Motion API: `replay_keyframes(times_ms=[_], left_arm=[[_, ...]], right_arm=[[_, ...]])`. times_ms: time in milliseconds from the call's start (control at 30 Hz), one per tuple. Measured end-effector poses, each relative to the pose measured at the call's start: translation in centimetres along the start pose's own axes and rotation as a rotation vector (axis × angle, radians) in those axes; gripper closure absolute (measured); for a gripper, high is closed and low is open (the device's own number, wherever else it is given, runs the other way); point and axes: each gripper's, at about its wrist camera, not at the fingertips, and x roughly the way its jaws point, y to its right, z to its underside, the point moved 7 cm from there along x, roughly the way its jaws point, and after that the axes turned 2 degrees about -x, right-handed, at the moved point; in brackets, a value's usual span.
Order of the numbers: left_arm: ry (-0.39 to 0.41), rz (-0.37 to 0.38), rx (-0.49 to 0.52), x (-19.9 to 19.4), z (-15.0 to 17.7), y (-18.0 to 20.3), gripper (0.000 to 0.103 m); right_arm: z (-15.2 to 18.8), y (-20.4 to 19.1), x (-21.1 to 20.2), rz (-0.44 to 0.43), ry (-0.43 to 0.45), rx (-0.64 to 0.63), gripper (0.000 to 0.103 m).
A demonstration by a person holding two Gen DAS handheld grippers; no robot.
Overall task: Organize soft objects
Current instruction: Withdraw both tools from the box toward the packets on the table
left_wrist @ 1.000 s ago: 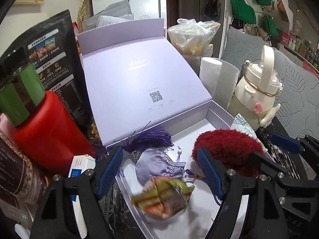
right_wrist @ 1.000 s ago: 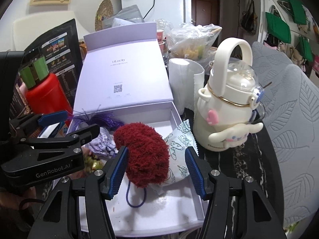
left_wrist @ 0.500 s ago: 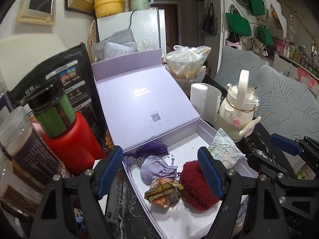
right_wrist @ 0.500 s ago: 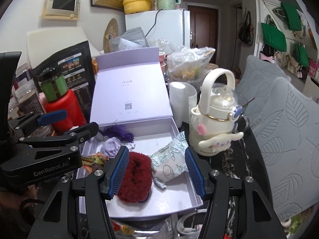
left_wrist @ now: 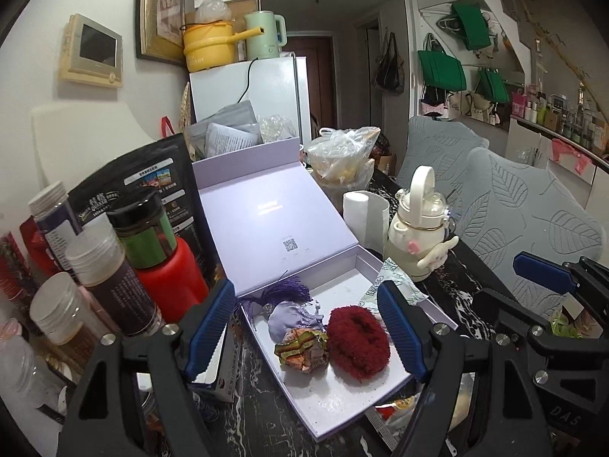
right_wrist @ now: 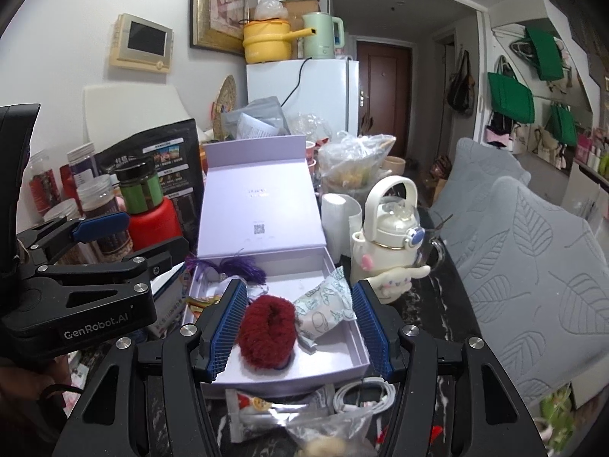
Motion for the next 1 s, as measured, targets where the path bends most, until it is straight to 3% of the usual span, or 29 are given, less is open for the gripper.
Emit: replay_keyframes(times_ms=[567, 1000], left_arm=[[0.073, 0.057, 0.037, -7.6, 1.7, 3.0, 0.026], [0.046, 0.107, 0.067, -9.6, 5.2, 5.7, 0.026]], right_arm=[[1.9, -0.4, -8.5, 0.035, 0.083, 0.0, 0.045], [5.4, -0.2, -12.7, 0.07, 0.09, 0.012, 0.044]])
